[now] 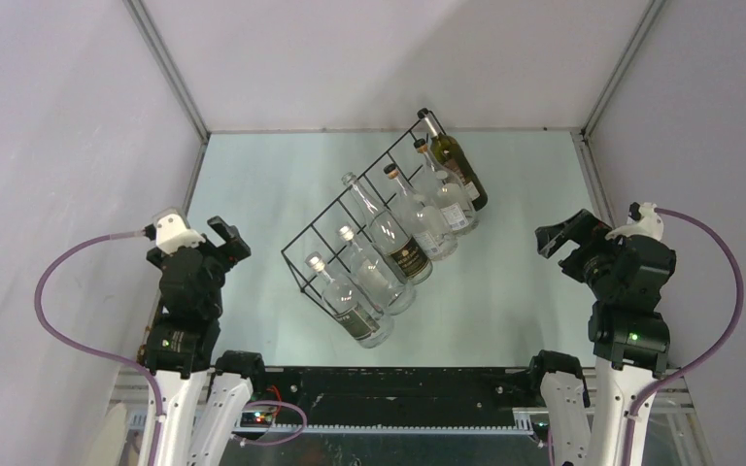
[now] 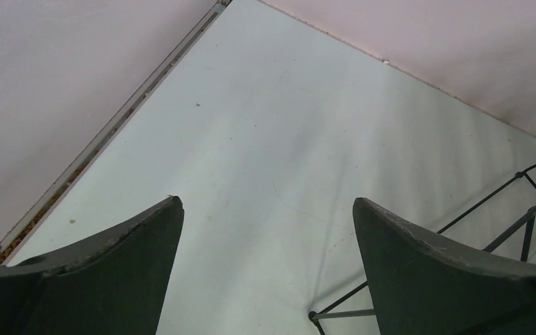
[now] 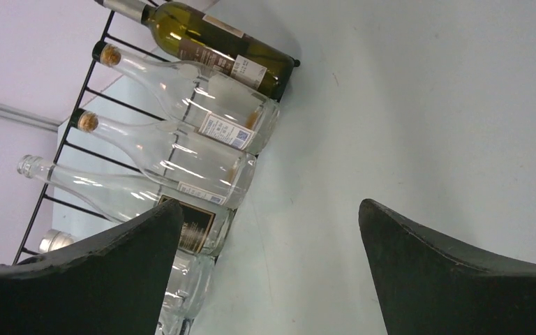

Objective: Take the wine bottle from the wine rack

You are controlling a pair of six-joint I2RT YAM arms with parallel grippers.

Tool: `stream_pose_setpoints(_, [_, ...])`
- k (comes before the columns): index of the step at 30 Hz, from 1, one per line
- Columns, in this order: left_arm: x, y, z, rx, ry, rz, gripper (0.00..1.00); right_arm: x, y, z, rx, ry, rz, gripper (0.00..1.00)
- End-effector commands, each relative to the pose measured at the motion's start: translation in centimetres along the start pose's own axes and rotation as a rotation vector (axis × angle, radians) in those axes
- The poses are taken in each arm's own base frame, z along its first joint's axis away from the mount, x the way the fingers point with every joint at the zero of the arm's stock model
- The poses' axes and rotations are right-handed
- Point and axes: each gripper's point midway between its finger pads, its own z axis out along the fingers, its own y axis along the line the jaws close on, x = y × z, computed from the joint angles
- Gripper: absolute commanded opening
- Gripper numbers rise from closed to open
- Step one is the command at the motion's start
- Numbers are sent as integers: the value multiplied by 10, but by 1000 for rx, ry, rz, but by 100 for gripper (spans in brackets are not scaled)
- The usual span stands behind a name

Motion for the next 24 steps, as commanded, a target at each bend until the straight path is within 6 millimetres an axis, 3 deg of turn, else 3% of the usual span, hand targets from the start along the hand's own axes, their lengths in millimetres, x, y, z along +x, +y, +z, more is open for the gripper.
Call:
stream_pose_setpoints(1, [-8,4,-1,-20,-32,2,98,-15,-4,1,33,-66,3,100])
stream_pose_setpoints(11, [-2,2,0,-16,8,11,98,-12,19,9,-97,-9,-47,100])
stream_pose_setpoints(15, [-3,-4,-5,23,21,-4,98,-15,38,18,-124,20,-94,100])
stream_pose_setpoints(19, [1,-10,-7,64,35,-8,98,2,85,30,-201,101,-229,100])
stream_pose_setpoints(20, [3,-10,-7,63,43,-6,98,15,102,34,-243,137,-276,100])
stream_pose_setpoints(21, [5,-9,-7,61,46,-6,98,16,117,31,-283,141,-298,100])
stream_pose_setpoints(24, [9,-9,-10,70,59,-6,98,43,169,21,-435,192,-418,100])
